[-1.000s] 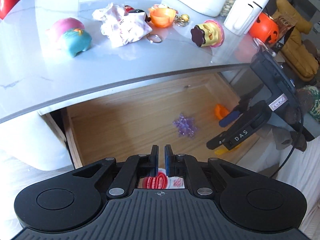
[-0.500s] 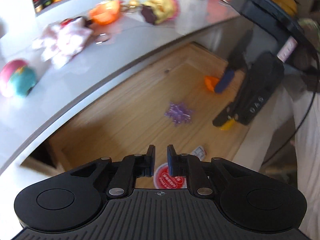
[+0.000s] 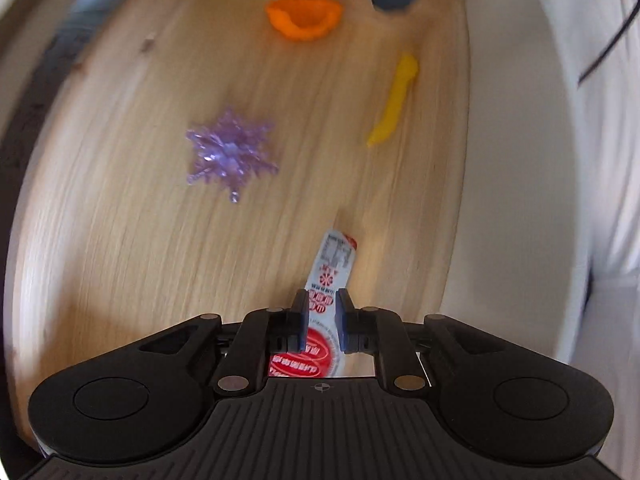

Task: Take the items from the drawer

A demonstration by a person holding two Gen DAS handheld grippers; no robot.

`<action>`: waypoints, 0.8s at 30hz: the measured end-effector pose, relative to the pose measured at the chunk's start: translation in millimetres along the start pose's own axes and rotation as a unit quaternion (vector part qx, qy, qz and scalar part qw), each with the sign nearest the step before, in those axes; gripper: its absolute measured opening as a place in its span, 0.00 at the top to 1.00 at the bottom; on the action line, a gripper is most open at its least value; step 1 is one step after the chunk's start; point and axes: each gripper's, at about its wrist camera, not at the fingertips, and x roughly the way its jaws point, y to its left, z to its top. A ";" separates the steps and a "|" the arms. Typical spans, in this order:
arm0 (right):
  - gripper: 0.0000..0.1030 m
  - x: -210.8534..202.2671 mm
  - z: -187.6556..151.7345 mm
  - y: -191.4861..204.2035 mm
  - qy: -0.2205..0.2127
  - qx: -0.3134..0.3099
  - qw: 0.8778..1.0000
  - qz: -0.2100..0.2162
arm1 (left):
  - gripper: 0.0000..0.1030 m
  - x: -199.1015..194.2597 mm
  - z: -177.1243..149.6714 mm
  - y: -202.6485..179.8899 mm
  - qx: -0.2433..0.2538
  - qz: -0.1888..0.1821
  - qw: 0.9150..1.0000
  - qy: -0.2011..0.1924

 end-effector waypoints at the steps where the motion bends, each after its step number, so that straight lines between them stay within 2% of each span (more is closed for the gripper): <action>1: 0.20 -2.4 -0.3 -2.2 -0.003 0.003 1.000 0.007 | 0.85 4.2 3.9 -4.5 0.017 0.010 1.000 0.016; 3: 0.19 -5.5 -0.4 -3.3 -0.007 0.004 1.000 0.018 | 0.85 11.7 12.2 -13.8 0.048 0.040 0.997 0.045; 4: 0.19 -6.7 -0.6 -2.8 -0.009 0.002 1.000 0.022 | 0.79 13.6 15.2 -17.3 0.061 0.051 0.995 0.053; 6: 0.18 -9.0 -0.9 -1.0 -0.013 -0.004 1.000 0.027 | 0.78 16.3 19.6 -20.4 0.076 0.060 0.993 0.068; 10: 0.16 -14.2 -1.3 -0.2 -0.020 -0.004 0.999 0.036 | 0.79 16.5 21.7 -20.7 0.079 0.055 0.992 0.080; 14: 0.15 -19.4 2.0 -6.1 -0.026 0.019 0.998 0.049 | 0.80 12.5 19.7 -10.5 0.054 -0.012 0.996 0.075; 15: 0.15 -20.8 2.8 -8.4 -0.028 0.027 0.998 0.051 | 0.80 11.7 19.6 -9.9 0.056 -0.017 0.995 0.076; 20: 0.12 -25.3 4.8 -12.4 -0.036 0.042 0.997 0.052 | 0.82 11.4 24.7 -15.7 0.088 0.002 0.992 0.086; 22: 0.12 -25.0 5.1 -13.6 -0.035 0.045 0.997 0.051 | 0.82 10.2 25.8 -15.0 0.078 0.011 0.993 0.087; 24: 0.12 -24.6 5.6 -15.4 -0.035 0.050 0.997 0.048 | 0.78 6.8 23.1 -11.3 0.055 0.024 0.995 0.084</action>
